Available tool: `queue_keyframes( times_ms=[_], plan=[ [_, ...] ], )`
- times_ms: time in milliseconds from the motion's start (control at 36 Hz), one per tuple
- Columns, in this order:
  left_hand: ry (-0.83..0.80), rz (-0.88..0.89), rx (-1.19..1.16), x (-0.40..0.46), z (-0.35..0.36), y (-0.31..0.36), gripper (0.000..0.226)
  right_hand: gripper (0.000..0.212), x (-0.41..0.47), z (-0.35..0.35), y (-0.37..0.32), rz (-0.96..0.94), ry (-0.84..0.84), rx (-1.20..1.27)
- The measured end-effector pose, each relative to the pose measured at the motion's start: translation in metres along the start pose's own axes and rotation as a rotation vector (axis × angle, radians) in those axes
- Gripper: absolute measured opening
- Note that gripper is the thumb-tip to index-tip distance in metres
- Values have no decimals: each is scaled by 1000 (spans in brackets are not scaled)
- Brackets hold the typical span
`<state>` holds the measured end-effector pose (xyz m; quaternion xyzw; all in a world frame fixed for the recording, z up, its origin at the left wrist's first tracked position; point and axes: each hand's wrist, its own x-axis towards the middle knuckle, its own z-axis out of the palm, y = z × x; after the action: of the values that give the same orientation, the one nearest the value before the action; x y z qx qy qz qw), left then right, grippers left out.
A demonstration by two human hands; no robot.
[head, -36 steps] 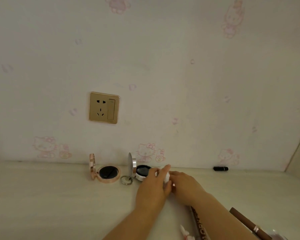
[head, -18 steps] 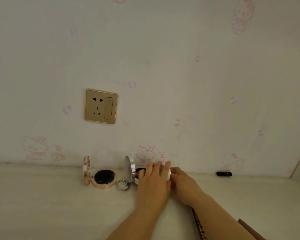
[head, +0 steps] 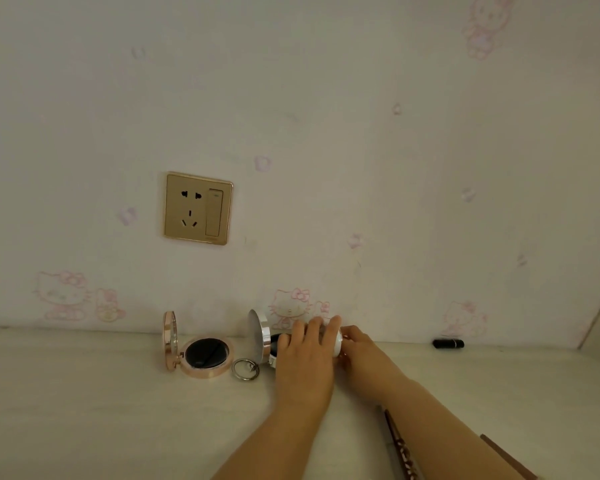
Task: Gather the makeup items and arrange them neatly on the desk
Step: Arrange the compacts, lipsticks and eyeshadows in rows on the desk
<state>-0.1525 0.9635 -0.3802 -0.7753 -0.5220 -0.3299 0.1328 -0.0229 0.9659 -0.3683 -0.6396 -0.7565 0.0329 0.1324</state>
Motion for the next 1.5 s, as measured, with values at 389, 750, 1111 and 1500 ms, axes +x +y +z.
queue_keyframes(
  times_ms=[389, 750, 1111, 1500],
  plan=[
    [-188, -108, -89, -48, -41, 7, 67, 41, -78, -24, -24, 216, 188, -65],
    [-286, -26, -214, -180, -141, 40, 35, 35, -220, -24, -95, 467, 352, -136],
    [-324, -43, -238, -208, -167, 42, 29, 36, -259, -10, -110, 618, 402, -36],
    [-361, -96, -319, -207, -167, 39, 28, 33, -259, -7, -113, 633, 365, -108]
  ],
)
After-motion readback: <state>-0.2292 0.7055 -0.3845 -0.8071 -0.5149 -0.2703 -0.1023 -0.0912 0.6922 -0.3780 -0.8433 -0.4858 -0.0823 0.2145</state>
